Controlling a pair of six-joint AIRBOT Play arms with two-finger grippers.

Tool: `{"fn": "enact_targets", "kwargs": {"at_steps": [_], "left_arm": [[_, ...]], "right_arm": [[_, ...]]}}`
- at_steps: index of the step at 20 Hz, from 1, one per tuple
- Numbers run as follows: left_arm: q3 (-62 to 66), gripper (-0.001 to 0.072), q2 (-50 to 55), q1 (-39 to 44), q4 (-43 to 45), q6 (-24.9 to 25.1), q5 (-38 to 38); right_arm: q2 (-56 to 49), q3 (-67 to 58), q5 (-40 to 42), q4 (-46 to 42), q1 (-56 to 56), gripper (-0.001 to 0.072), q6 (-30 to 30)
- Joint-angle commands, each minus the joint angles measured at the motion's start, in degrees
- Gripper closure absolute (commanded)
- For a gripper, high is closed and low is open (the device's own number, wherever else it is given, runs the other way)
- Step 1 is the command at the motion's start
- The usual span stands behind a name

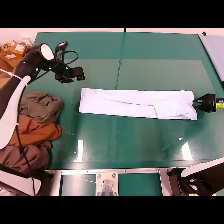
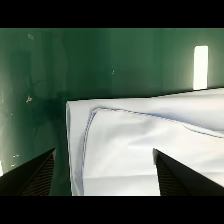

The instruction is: Fold the shirts.

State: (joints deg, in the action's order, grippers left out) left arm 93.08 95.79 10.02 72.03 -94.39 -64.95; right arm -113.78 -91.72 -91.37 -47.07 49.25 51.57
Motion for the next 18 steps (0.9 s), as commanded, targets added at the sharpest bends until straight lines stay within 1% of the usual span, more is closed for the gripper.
{"fn": "enact_targets", "kwargs": {"at_steps": [1,4,7,9,11,18], "left_arm": [[0.07,0.0004,0.04,-0.04,-0.07,-0.02,0.00],[0.07,0.0004,0.04,-0.04,-0.07,-0.02,0.00],[0.07,0.0004,0.04,-0.02,-0.07,-0.02,0.02],[0.07,0.0004,0.04,-0.04,-0.07,0.00,0.00],[0.07,0.0004,0.04,-0.04,-0.07,0.00,-0.04],[0.07,0.0004,0.04,-0.04,-0.07,0.42,-0.13]], "right_arm": [[-1.42,0.13,0.11,-0.04,-1.09,-0.0008,0.87],[-1.42,0.13,-0.26,0.15,-2.27,-0.0008,0.90],[-1.40,0.13,-2.78,0.17,-4.28,-0.0008,0.96],[-1.38,0.13,-3.48,0.20,-5.79,-0.0008,2.34],[-1.38,0.13,-4.55,0.17,-7.23,-0.0008,2.43],[-1.38,0.13,-3.65,0.07,-8.22,0.0001,2.38]]}}
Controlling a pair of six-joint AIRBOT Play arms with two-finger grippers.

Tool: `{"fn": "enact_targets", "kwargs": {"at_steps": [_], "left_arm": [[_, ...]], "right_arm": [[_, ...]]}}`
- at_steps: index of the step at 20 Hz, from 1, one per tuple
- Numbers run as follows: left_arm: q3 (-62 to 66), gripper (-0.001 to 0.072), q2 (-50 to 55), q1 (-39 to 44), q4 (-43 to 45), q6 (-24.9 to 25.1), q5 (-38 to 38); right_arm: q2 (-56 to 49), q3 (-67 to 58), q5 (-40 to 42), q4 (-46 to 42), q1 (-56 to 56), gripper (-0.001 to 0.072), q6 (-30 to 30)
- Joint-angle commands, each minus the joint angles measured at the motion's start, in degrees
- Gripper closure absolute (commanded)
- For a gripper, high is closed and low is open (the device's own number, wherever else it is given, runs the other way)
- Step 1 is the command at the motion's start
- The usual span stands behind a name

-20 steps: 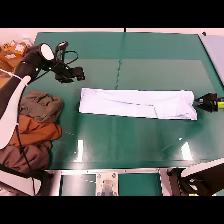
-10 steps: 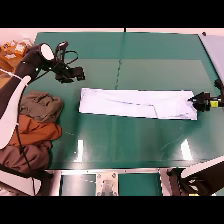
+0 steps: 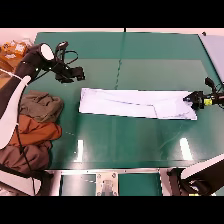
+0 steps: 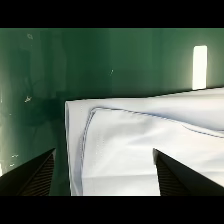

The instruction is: Fold the shirts.

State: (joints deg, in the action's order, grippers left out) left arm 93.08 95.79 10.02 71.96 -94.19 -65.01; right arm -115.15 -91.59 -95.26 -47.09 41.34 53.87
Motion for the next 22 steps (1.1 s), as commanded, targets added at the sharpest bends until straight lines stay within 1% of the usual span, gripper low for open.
{"fn": "enact_targets", "kwargs": {"at_steps": [1,2,3,5,6,7,8,9,11,13,14,15,17,19,20,22], "left_arm": [[0.07,0.0004,0.04,-0.02,0.00,0.22,-0.04],[0.07,0.0004,0.04,-0.02,-0.02,0.22,0.00],[0.07,0.0005,0.04,-0.02,-0.09,0.22,0.07],[0.07,0.0020,0.04,-0.02,-0.33,0.22,0.11],[0.07,0.0160,0.04,-0.02,-0.63,0.22,0.44],[0.07,0.0404,0.04,-0.02,-1.70,0.46,0.98],[0.04,0.0674,0.04,0.26,-4.72,4.17,2.14],[-0.11,0.0682,0.24,1.33,-8.92,7.58,4.66],[-0.42,0.0682,1.40,6.27,-13.99,9.60,10.25],[-0.39,0.0682,4.61,14.03,-14.78,9.84,16.61],[-0.33,0.0681,6.82,17.92,-15.98,10.78,19.80],[0.24,0.0681,9.64,21.97,-17.81,12.48,22.97],[3.50,0.0681,15.30,28.02,-20.50,14.25,27.76],[9.55,0.0681,20.94,31.56,-21.53,14.14,27.54],[12.39,0.0681,23.37,32.65,-22.08,13.97,26.45],[16.46,0.0681,27.32,33.66,-25.18,13.18,24.41]], "right_arm": [[0.00,0.00,0.28,0.11,-0.22,0.0024,0.15],[0.00,-0.02,0.26,0.11,-0.20,0.0206,1.18],[0.00,-0.04,0.15,0.15,-0.22,0.0638,1.55],[0.02,-0.07,-0.28,0.20,-0.24,0.0692,1.42],[0.02,-0.31,-0.90,0.17,-0.24,0.0692,1.46],[0.07,-0.90,-1.51,0.20,-0.24,0.0693,2.34],[0.26,-1.73,-2.40,0.20,-0.24,0.0693,3.54],[0.96,-2.43,-3.30,0.17,-0.26,0.0693,4.83],[3.69,-3.85,-5.03,0.17,-0.55,0.0693,8.04],[7.87,-5.03,-6.45,0.17,-1.44,0.0693,11.80],[10.08,-5.44,-6.73,0.17,-2.19,0.0693,13.86],[12.61,-5.51,-6.88,0.20,-3.15,0.0693,17.14],[17.00,-5.51,-8.46,0.20,-5.51,0.0692,22.53],[21.57,-5.53,-9.62,0.22,-8.66,0.0692,25.35],[23.63,-5.53,-9.60,0.52,-10.08,0.0692,25.51],[26.60,-5.60,-9.42,4.37,-12.48,0.0692,25.57]]}}
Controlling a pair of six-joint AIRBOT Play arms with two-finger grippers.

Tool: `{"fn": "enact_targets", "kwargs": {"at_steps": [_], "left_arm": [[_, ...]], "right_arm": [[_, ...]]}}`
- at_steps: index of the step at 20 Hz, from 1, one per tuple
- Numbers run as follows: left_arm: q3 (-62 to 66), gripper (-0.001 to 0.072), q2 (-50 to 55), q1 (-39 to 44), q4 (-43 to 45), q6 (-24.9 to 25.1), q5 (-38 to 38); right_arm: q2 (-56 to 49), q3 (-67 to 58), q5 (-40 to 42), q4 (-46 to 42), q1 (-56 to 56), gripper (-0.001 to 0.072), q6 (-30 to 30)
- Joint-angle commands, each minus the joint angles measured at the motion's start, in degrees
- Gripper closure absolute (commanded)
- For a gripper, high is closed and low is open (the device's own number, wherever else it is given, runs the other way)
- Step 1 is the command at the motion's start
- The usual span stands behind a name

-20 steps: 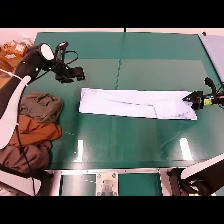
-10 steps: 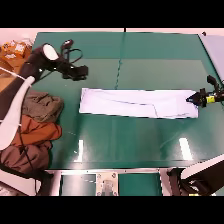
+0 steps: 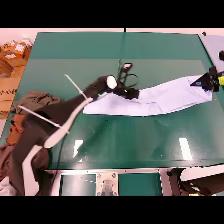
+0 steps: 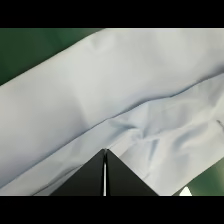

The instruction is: Fold the shirts.

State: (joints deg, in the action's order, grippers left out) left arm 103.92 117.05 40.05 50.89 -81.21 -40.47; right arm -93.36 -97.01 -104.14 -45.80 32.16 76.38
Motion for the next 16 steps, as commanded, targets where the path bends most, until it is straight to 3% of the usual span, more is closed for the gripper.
{"fn": "enact_targets", "kwargs": {"at_steps": [1,5,9,13,16], "left_arm": [[6.67,0.0681,7.56,3.76,-6.45,0.22,-1.09],[6.80,0.0681,9.86,3.76,-11.78,0.24,-1.55],[7.91,0.0681,9.51,2.08,-11.89,0.33,-4.24],[14.05,0.0682,7.17,-6.73,-8.92,2.86,-21.57],[14.36,0.0681,1.81,-16.28,-0.57,4.70,-34.47]], "right_arm": [[5.75,-0.20,-0.35,5.60,-4.17,0.0693,3.39],[6.32,-0.17,1.22,13.81,-6.27,0.0693,3.39],[6.10,-0.07,4.15,13.64,-7.02,0.0692,3.41],[6.08,1.81,6.29,13.66,-7.37,0.0692,4.11],[6.10,4.31,6.75,13.66,-9.70,0.0692,4.72]]}}
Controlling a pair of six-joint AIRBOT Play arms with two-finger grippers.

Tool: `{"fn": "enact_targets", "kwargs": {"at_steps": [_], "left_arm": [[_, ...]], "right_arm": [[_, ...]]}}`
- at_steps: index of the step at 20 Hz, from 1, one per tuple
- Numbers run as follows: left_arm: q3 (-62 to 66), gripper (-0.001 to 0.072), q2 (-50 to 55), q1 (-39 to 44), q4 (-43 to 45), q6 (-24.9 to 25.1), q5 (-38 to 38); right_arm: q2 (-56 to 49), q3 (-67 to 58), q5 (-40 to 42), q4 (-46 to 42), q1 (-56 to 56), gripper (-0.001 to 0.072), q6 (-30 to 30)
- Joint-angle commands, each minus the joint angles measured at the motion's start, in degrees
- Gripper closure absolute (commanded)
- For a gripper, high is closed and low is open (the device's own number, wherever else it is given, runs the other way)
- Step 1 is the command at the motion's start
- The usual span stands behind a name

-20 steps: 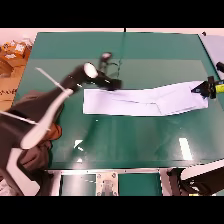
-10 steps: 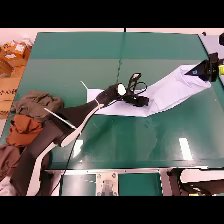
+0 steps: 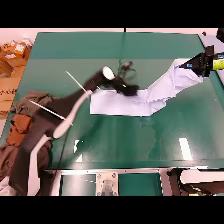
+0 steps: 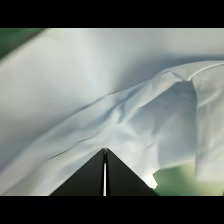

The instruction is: Fold the shirts.

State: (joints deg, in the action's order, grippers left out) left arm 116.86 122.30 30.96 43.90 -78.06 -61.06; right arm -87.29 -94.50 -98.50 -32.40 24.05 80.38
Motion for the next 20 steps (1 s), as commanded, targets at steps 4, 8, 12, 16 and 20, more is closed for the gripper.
{"fn": "enact_targets", "kwargs": {"at_steps": [4,8,12,16,20], "left_arm": [[1.53,0.0682,-7.87,-18.12,8.44,-1.14,-23.80],[1.53,0.0681,-10.12,-24.04,8.63,-0.96,-27.06],[1.53,0.0682,-11.13,-25.97,8.61,-0.22,-27.08],[1.53,0.0682,-11.10,-25.97,8.66,0.59,-26.97],[1.53,0.0681,-11.10,-25.97,8.74,0.63,-26.86]], "right_arm": [[0.00,4.57,6.82,0.28,-11.10,0.0692,2.16],[-0.09,8.74,19.12,0.28,-25.90,0.0692,2.14],[-4.59,12.70,37.31,0.33,-43.34,0.0689,-0.83],[-12.96,11.08,50.90,3.23,-58.14,0.0155,-13.16],[-12.00,6.67,43.69,-0.81,-53.92,0.0155,-15.82]]}}
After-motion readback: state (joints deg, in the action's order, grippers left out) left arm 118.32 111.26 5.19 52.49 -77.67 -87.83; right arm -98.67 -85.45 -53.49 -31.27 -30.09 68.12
